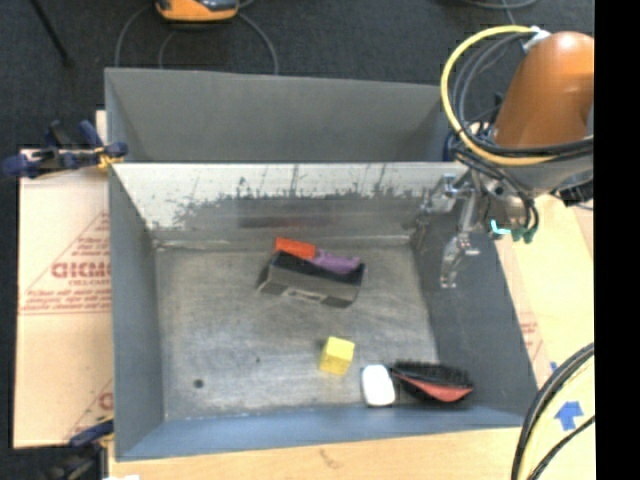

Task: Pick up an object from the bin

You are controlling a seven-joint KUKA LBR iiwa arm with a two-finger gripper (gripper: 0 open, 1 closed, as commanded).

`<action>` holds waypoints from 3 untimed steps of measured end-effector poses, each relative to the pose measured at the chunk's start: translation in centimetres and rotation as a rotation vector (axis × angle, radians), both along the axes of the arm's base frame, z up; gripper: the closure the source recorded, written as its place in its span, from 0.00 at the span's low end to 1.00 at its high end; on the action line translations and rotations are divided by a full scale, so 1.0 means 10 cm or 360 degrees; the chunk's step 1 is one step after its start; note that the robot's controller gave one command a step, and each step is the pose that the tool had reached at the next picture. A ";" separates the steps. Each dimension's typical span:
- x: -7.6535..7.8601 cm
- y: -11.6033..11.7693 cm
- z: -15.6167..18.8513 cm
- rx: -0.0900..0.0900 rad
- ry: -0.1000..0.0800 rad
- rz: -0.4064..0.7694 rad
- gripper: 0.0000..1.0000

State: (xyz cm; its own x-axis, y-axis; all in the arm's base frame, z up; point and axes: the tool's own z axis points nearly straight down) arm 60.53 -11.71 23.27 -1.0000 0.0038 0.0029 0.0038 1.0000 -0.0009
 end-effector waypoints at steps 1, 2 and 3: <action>0.02 0.00 0.05 -0.0002 -0.0013 0.0004 0.00; 0.13 0.32 -0.72 -0.0003 -0.0019 0.0091 0.00; 0.51 0.88 -0.70 0.0002 -0.0016 0.0164 0.00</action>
Offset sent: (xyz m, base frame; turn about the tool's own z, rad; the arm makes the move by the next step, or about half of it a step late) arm 0.0227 0.0698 -0.1627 -0.1170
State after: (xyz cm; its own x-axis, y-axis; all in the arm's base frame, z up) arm 65.59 -2.92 16.29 -0.9950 -0.0994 -0.0073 -0.0994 0.9951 -0.0003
